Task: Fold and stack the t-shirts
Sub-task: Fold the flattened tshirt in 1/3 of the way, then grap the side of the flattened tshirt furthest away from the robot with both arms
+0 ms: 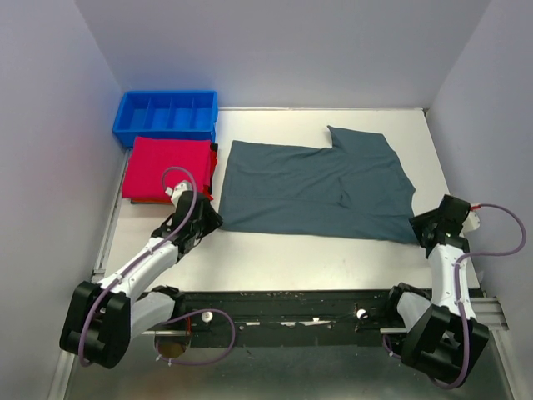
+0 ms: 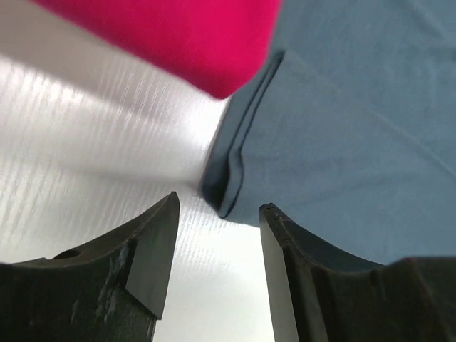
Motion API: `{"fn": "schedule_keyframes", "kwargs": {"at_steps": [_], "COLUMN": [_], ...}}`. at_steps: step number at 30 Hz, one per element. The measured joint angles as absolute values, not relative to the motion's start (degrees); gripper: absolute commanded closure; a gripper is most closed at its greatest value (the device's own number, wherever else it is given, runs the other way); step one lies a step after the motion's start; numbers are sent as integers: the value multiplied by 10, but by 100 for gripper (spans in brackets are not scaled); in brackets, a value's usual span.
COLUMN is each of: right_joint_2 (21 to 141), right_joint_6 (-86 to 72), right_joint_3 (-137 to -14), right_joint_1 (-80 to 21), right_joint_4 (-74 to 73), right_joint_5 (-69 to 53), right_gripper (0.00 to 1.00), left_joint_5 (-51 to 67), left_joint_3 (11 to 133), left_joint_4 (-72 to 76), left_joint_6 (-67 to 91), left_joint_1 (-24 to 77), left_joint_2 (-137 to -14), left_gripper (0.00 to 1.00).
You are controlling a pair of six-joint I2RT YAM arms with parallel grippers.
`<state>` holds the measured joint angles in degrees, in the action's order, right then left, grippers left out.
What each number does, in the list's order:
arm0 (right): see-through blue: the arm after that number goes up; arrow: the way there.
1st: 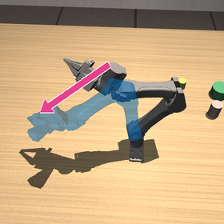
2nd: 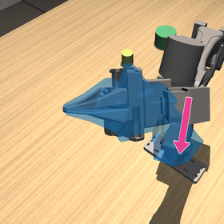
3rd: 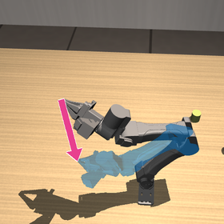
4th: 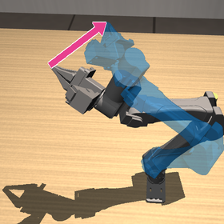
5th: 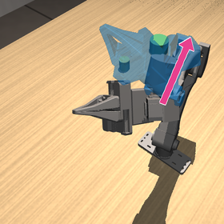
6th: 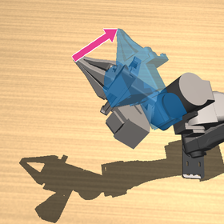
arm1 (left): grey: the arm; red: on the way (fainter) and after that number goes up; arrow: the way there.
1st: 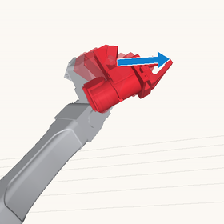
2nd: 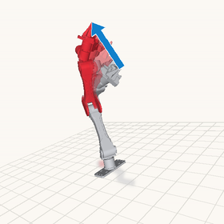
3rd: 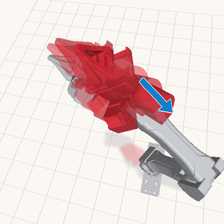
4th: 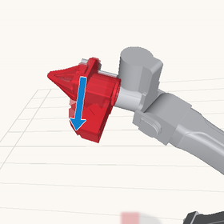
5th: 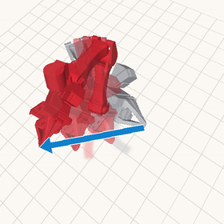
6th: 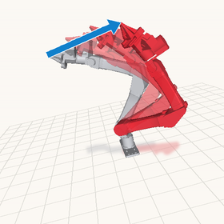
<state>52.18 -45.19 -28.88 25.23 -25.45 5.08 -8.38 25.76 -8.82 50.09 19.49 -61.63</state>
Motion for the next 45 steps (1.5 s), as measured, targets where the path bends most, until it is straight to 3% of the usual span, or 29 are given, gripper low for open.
{"fn": "schedule_keyframes", "kwargs": {"at_steps": [10, 19, 35, 41, 45], "right_joint_2": [579, 761, 1116, 1246, 1355], "right_joint_6": [-355, -336, -328, -323, -325], "right_joint_3": [-365, -512, -878, -1050, -1222], "right_joint_1": [234, 145, 133, 127, 125], "right_joint_4": [-174, -146, -160, -207, -276], "right_joint_5": [-51, -71, -42, -32, -31], "right_gripper": [56, 61, 50, 45, 31], "left_joint_5": [-85, -56, -16, -14, -5], "left_joint_3": [341, 505, 865, 938, 955], "left_joint_4": [-92, -83, -75, -92, -100], "left_joint_6": [451, 414, 386, 385, 386], "left_joint_1": [195, 195, 142, 135, 129], "left_joint_2": [-618, -814, -1159, -1244, -1261], "left_gripper": [43, 39, 34, 33, 33]}}
